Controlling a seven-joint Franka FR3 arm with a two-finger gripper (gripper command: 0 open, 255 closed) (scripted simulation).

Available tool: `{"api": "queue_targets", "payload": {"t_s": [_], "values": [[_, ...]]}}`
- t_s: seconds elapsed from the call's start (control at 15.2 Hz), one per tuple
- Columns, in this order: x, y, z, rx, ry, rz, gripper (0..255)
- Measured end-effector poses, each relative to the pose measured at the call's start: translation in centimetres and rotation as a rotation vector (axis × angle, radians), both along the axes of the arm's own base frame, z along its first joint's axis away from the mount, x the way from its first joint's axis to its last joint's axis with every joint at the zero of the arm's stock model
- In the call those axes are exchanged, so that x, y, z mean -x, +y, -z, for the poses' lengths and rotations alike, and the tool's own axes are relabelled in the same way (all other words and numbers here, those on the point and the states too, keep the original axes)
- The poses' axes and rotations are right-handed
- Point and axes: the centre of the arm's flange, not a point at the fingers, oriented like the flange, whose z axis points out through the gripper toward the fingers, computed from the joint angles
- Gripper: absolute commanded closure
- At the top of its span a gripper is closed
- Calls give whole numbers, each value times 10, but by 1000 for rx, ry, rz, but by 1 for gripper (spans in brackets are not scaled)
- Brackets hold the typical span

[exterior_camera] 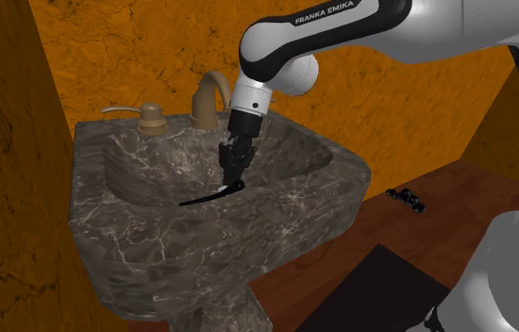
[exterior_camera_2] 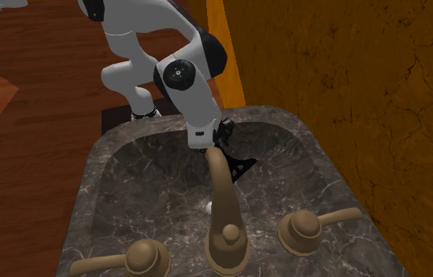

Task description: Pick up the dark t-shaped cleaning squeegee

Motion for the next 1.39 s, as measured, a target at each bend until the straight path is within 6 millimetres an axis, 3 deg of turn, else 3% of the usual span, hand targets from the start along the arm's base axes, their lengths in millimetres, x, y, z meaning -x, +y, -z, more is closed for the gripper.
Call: {"api": "queue_targets", "payload": {"t_s": [0.46, 1.06, 1.39], "values": [[0, 1, 3, -5, -28, 9, 255], [0, 1, -5, 11, 56, 10, 255], [-1, 2, -28, 10, 52, 8, 255]]}}
